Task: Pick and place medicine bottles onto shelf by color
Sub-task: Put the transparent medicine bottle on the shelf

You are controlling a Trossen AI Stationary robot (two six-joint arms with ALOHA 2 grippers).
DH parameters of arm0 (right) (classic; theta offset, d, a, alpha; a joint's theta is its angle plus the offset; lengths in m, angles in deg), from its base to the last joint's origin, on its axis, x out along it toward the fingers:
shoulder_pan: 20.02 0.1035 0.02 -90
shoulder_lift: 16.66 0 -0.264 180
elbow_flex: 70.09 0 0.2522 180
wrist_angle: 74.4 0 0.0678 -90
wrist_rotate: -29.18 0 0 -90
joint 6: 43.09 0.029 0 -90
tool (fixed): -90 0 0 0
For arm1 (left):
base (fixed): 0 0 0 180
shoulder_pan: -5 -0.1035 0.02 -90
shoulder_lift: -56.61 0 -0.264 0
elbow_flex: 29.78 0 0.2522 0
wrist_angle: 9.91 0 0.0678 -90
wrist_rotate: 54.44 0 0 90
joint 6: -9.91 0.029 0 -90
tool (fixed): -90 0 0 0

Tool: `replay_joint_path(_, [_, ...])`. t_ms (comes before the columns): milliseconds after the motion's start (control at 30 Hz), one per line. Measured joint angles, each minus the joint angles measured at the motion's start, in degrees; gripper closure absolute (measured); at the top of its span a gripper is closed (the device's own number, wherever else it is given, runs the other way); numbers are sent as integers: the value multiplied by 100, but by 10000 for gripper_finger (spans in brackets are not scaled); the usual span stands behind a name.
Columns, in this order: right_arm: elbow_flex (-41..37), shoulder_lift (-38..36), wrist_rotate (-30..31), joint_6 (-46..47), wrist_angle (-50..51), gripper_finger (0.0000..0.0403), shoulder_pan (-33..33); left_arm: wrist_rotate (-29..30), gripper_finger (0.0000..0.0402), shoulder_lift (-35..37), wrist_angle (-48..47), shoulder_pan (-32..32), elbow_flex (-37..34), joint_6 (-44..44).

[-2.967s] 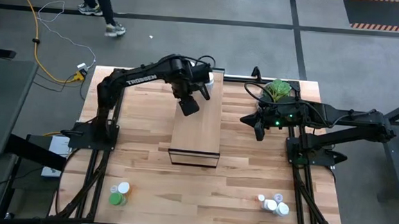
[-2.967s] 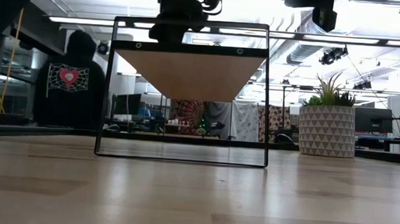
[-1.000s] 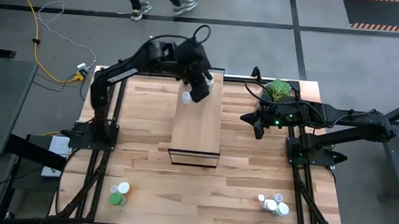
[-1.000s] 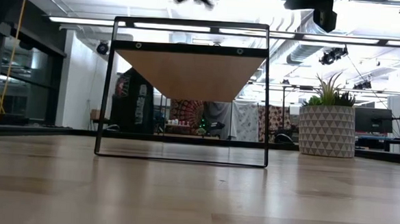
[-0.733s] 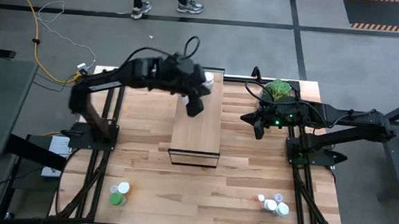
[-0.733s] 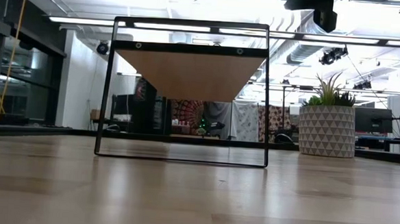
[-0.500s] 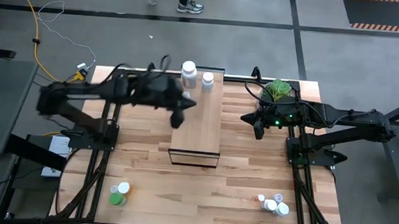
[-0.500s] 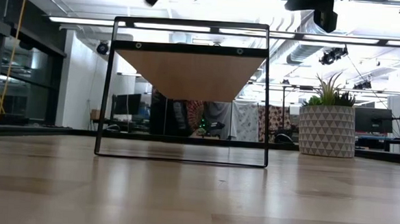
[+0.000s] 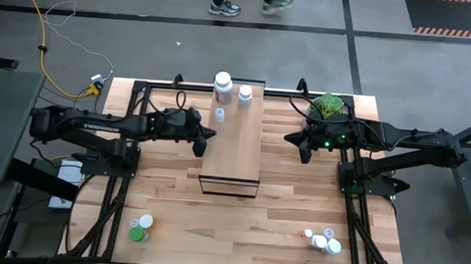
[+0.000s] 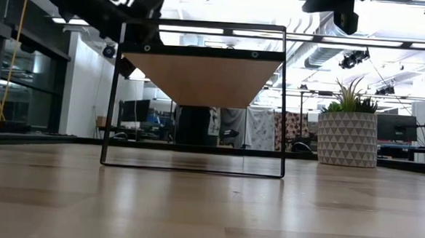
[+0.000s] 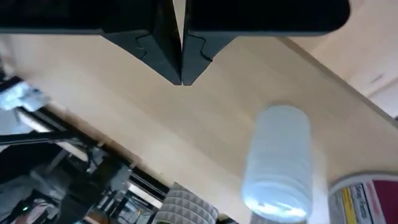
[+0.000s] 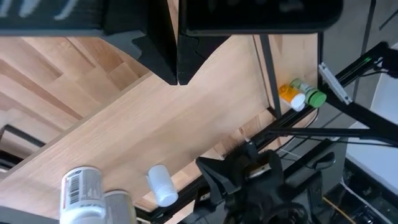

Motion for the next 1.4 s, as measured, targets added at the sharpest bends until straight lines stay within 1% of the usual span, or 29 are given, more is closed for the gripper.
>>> replay_joint_path(67, [0, 0, 51, -1, -1, 402, 0, -32, 401, -162, 188, -107, 4, 139])
replay_joint_path(200, [1, 0, 144, 69, 0, 402, 0, -275, 401, -419, 712, -321, 7, 401])
replay_joint_path(433, [0, 0, 154, 107, -2, 402, 1, -303, 401, -707, 919, -744, 7, 650])
replay_joint_path(600, [-1, 0, 203, 240, -2, 402, 0, -487, 401, -804, 1127, -1008, 9, 741])
replay_joint_path(700, [-1, 0, 203, 240, -2, 402, 0, -704, 401, -832, 1140, -1132, 9, 675])
replay_joint_path(800, [0, 0, 199, 240, -2, 402, 0, -1275, 401, -728, 1098, -1177, 9, 527])
replay_joint_path(867, [-1, 0, 193, 240, -2, 402, 1, -1664, 401, -534, 964, -1179, 9, 444])
replay_joint_path(933, [1, 0, 155, 240, -2, 402, 2, -1903, 401, -250, 777, -1163, 9, 436])
replay_joint_path(1033, [-1, 0, 133, 240, -2, 402, 1, -1959, 401, 295, 457, -1073, 9, 314])
replay_joint_path(1133, [-1, 0, 56, 240, 2, 402, 0, -1940, 401, 956, 366, -884, 9, 128])
replay_joint_path(1233, [-1, 0, -54, 240, 4, 402, 0, -1703, 401, 1567, 436, -586, 9, -58])
replay_joint_path(1400, [0, 0, -71, 240, 2, 402, 1, -831, 401, 2268, 425, 64, 9, -164])
